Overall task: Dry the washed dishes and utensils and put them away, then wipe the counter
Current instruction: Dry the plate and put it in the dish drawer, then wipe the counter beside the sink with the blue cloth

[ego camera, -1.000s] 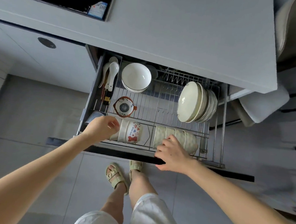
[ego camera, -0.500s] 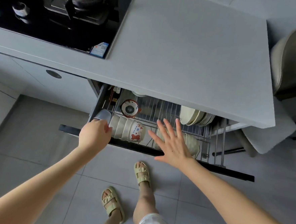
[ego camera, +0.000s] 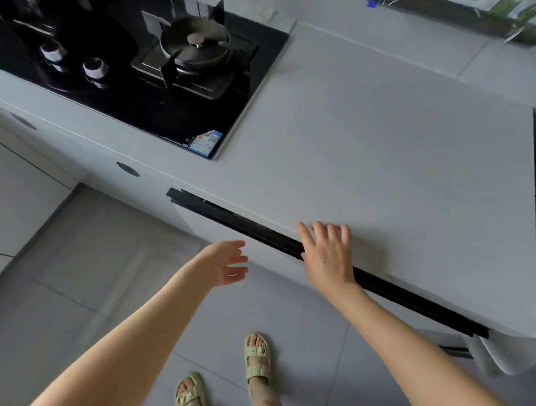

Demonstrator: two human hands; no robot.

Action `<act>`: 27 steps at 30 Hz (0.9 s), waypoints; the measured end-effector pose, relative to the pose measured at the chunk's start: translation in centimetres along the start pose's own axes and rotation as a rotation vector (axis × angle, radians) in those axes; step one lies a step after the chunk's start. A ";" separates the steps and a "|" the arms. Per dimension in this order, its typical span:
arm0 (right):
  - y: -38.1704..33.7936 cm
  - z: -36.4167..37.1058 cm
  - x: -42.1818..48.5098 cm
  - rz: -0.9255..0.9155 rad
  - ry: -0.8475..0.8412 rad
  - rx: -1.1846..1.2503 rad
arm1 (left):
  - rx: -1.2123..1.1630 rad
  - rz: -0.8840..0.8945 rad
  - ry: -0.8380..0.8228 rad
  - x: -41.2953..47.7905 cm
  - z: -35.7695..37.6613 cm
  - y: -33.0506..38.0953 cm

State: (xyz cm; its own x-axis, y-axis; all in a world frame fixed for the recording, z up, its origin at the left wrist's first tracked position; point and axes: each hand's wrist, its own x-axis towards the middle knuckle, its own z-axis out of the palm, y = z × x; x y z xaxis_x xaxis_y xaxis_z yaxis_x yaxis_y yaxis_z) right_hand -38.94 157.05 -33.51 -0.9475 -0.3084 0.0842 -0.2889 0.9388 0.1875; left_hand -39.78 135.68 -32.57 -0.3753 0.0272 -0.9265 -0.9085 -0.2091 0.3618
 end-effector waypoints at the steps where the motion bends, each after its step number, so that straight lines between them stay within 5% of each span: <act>1: -0.2 -0.4 1.0 -0.020 0.038 0.026 | -0.009 0.005 0.002 -0.1 -0.2 0.3; 5: -2.9 -2.3 5.1 -0.140 0.089 0.138 | -0.093 0.072 0.049 -1.4 -3.3 2.2; 13: -16.5 -10.3 14.0 -0.462 -0.066 0.374 | -0.338 0.284 0.231 -8.5 -17.0 4.5; 27: -57.3 -30.1 20.5 -0.879 -0.322 0.855 | -0.619 0.545 0.720 -26.1 -56.0 -3.3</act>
State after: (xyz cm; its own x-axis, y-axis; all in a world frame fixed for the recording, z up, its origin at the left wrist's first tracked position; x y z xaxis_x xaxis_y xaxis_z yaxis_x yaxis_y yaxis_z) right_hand -37.65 92.34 -13.08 -0.3475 -0.9376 -0.0106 -0.7175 0.2732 -0.6408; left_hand -16.66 80.93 -15.35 -0.3207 -0.7534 -0.5741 -0.3278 -0.4803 0.8135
